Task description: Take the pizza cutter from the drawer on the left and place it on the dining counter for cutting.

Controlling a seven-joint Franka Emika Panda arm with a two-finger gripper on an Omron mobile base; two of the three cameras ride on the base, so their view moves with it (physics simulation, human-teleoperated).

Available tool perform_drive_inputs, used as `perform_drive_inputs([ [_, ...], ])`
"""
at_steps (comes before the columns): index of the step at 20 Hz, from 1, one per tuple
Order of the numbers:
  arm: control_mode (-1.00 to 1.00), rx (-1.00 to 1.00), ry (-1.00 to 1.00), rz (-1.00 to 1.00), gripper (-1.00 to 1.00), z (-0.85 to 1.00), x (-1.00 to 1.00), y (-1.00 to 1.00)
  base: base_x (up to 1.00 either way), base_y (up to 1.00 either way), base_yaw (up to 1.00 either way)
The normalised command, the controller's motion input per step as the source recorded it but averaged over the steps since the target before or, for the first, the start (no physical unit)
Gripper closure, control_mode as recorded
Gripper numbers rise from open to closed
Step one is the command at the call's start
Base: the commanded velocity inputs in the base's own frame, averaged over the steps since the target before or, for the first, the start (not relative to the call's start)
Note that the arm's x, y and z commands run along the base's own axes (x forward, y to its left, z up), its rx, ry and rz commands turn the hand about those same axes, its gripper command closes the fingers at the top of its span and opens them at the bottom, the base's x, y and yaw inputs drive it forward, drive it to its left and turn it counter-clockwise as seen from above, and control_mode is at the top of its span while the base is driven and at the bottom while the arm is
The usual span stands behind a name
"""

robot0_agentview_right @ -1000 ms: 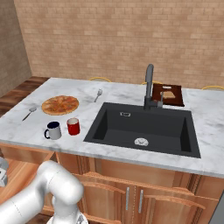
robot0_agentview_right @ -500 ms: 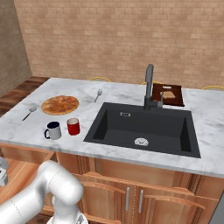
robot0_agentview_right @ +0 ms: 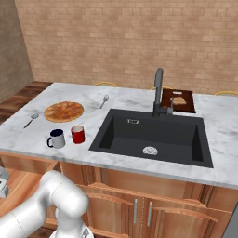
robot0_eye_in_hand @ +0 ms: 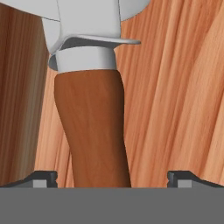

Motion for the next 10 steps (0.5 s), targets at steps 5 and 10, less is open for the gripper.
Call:
perform_drive_inputs([
  [5, -1.00, 0.00, 0.00, 0.00, 1.00, 0.00, 0.00, 0.00, 0.00, 0.00, 0.00],
  [10, -1.00, 0.00, 0.00, 0.00, 1.00, 0.00, 0.00, 0.00, 0.00, 0.00, 0.00],
])
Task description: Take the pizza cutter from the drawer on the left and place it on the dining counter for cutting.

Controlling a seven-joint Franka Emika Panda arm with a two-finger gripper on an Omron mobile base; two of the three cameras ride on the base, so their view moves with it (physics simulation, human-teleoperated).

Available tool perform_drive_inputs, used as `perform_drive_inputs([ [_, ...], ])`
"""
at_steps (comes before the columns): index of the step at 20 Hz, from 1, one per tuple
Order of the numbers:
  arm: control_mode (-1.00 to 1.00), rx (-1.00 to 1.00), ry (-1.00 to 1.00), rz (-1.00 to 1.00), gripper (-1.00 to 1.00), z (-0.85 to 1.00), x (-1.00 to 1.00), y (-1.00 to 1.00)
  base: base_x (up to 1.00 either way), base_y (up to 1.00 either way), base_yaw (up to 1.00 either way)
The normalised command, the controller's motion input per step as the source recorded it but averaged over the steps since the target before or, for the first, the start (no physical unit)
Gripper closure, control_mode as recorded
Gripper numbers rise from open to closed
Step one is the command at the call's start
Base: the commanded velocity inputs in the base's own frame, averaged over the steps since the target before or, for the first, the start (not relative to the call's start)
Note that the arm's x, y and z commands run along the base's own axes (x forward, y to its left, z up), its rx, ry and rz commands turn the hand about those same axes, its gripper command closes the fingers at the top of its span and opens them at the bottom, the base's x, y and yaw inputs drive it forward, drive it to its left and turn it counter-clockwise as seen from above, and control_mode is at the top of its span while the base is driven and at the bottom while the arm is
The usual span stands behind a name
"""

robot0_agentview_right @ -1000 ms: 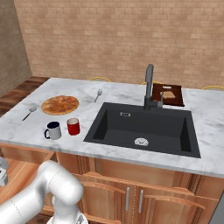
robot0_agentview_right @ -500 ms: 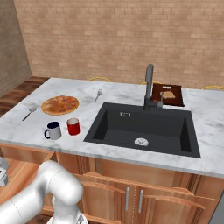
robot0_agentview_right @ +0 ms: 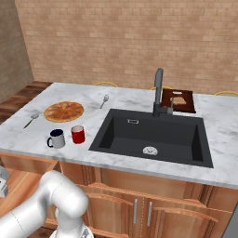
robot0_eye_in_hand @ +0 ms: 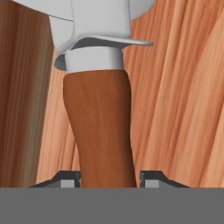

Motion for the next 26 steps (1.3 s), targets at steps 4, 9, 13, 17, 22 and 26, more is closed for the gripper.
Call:
perform_drive_inputs([
  [4, -1.00, 0.00, 0.00, 0.00, 1.00, 0.00, 0.00, 0.00, 0.00, 0.00, 0.00],
  [9, -1.00, 0.00, 0.00, 0.00, 1.00, 0.00, 0.00, 0.00, 0.00, 0.00, 0.00],
  [13, -1.00, 0.00, 0.02, 0.00, 1.00, 0.00, 0.00, 0.00, 0.00, 0.00, 0.00],
  [17, -1.00, 0.00, 0.01, 0.00, 1.00, 0.11, 0.00, -0.04, 0.00, 0.00, 0.00],
  [22, -1.00, 0.00, 0.00, -0.01, 1.00, 0.32, -0.02, -0.14, 0.00, 0.00, 0.00],
  [26, -1.00, 0.00, 0.00, -0.01, 1.00, 0.50, -0.19, -0.25, 0.00, 0.00, 0.00],
])
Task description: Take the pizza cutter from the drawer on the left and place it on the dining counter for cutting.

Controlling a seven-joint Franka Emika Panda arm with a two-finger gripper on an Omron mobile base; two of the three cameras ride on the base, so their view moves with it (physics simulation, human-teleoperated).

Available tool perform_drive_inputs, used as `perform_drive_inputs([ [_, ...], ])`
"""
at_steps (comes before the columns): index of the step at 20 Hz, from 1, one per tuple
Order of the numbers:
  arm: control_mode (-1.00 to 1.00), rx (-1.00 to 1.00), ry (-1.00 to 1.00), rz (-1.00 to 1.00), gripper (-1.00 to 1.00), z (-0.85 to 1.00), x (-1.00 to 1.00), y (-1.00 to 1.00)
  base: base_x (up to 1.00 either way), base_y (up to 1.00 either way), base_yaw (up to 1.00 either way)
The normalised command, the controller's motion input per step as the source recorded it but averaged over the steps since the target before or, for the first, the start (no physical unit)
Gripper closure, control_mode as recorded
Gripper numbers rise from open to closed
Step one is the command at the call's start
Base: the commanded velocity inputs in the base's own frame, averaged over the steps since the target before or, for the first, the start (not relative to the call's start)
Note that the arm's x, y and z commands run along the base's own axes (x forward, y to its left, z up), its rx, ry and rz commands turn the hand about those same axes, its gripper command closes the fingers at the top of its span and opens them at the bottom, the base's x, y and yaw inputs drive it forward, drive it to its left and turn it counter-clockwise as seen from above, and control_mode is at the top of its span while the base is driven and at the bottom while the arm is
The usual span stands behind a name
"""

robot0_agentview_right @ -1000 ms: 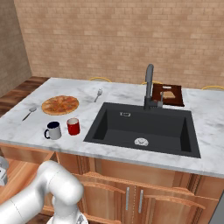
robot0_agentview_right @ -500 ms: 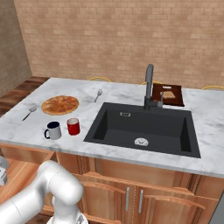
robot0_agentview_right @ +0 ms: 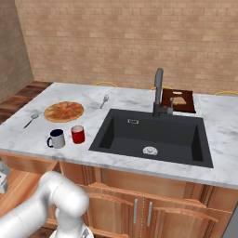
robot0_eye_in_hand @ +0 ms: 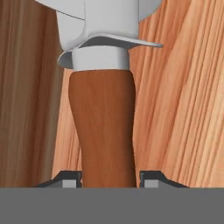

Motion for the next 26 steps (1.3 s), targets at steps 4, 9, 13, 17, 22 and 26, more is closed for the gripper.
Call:
perform_drive_inputs([
  [4, -1.00, 0.00, 0.00, 0.00, 1.00, 0.47, -0.29, -0.34, 0.00, 0.00, 0.00],
  [9, -1.00, 0.00, 0.00, -0.03, 1.00, 0.61, -0.42, -0.19, 0.00, 0.00, 0.00],
  [13, -1.00, 0.00, 0.00, -0.10, 1.00, 0.78, -0.55, -0.07, 0.00, 0.00, 0.00],
  [17, -1.00, -0.01, -0.01, -0.13, 1.00, 0.72, -0.57, -0.07, 0.00, 0.00, 0.00],
  [22, -1.00, -0.05, 0.00, -0.14, 1.00, 0.69, -0.34, -0.07, 0.00, 0.00, 0.00],
  [26, -1.00, -0.02, 0.00, -0.09, 1.00, 0.75, -0.06, -0.39, 0.00, 0.00, 0.00],
])
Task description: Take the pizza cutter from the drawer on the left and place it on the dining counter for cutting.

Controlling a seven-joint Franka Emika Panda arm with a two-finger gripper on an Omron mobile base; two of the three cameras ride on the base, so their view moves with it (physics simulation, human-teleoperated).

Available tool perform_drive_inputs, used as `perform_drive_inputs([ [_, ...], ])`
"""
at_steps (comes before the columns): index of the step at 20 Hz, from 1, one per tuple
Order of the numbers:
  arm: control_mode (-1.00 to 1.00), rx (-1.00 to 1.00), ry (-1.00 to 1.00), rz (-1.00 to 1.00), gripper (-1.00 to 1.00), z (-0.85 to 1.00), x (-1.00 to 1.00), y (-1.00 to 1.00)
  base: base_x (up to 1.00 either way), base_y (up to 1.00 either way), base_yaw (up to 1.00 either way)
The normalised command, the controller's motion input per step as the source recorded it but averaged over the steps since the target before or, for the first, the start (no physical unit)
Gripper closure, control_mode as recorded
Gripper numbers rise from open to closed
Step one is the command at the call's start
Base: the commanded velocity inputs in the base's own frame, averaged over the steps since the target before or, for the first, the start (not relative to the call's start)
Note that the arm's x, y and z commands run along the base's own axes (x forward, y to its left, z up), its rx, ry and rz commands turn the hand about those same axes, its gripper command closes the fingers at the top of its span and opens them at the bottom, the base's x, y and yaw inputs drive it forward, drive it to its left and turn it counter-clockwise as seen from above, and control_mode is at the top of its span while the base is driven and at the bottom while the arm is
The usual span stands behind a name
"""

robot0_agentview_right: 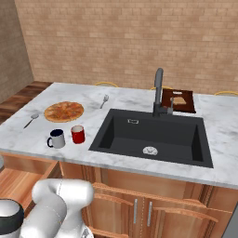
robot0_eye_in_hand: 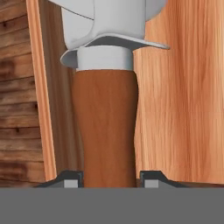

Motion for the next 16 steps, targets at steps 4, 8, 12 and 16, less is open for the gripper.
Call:
perform_drive_inputs([
  [4, -1.00, 0.00, 0.00, -0.07, 1.00, 0.64, 0.00, -0.39, 0.00, 0.00, 0.00],
  [8, -1.00, 0.00, 0.00, -0.03, 1.00, 0.48, 0.07, -0.26, 0.00, 0.00, 0.00],
  [12, -1.00, -0.05, 0.00, -0.02, 1.00, 0.28, 0.25, -0.13, 0.00, 0.00, 0.00],
  [16, -1.00, -0.11, 0.00, -0.03, 1.00, 0.25, 0.34, -0.03, 0.00, 0.00, 0.00],
])
